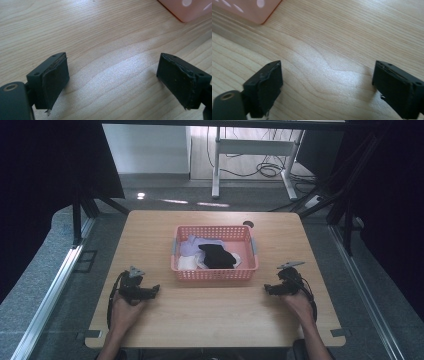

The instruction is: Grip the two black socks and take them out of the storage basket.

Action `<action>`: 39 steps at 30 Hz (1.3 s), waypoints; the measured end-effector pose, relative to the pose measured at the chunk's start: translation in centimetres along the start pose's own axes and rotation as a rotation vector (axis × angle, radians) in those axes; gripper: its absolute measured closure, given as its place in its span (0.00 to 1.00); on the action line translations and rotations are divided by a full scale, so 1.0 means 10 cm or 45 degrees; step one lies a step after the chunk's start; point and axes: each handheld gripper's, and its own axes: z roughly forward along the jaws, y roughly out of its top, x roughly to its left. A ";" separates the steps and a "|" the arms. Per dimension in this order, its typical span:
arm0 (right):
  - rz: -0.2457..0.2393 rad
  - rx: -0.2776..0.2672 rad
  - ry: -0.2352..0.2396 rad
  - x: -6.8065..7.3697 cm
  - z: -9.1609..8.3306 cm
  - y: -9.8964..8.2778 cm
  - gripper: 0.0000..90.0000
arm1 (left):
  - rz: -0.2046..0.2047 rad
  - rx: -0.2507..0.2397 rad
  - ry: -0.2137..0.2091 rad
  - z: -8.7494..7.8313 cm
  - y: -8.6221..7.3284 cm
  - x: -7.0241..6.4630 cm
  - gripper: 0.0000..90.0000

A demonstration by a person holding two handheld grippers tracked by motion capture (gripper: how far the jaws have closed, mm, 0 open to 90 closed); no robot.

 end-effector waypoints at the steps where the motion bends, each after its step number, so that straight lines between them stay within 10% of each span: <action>1: 0.000 0.000 0.000 0.00 0.00 0.00 0.09 | 0.000 0.000 0.000 0.00 0.00 0.00 0.11; 39: -0.002 -0.005 0.048 0.05 -0.08 0.05 0.15 | -0.001 -0.004 -0.002 0.00 0.00 0.00 0.11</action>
